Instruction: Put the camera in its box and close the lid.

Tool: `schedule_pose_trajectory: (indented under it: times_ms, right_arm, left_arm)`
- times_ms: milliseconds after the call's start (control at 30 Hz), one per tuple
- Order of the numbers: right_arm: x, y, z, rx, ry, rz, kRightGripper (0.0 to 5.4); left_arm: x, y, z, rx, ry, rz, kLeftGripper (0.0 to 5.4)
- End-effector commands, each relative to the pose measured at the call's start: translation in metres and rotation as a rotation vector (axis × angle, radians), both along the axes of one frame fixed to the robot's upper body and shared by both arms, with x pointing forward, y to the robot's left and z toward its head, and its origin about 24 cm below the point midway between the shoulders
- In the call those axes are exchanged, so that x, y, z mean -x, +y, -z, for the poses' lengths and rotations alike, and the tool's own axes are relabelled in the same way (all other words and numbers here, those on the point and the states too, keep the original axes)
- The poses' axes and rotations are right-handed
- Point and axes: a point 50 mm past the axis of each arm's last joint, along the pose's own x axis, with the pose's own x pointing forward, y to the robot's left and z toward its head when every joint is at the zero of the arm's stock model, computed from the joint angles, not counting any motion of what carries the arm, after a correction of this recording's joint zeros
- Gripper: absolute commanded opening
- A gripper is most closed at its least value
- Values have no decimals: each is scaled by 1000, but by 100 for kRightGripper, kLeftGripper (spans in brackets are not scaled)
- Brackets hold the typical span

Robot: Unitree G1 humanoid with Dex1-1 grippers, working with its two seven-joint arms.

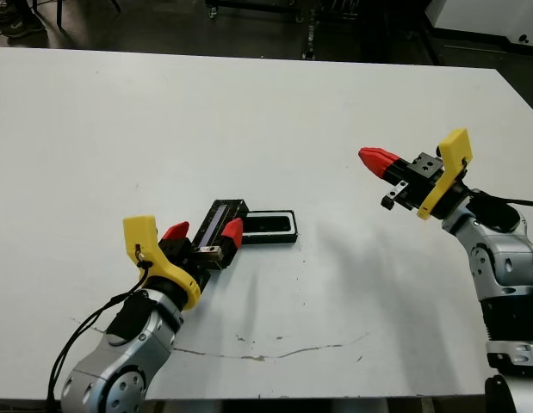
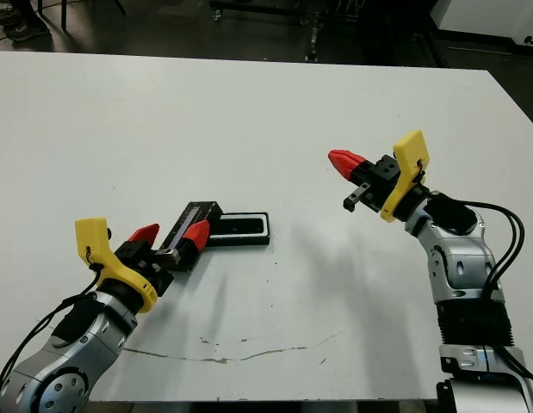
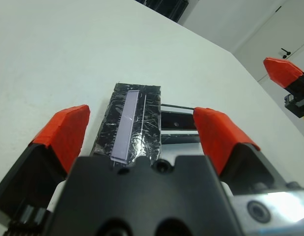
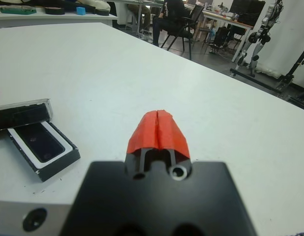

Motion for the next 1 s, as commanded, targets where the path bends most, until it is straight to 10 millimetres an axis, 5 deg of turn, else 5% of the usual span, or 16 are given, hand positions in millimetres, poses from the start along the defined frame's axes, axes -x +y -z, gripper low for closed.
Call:
schedule_pose_trajectory:
  times_ms: [33, 1000]
  right_arm:
    - [2, -4, 3, 8, 7, 5, 0]
    - [5, -4, 4, -9, 23, -6, 0]
  left_arm:
    - [2, 4, 7, -30, 32, -14, 539]
    - [6, 5, 22, 81, 145, -10, 539]
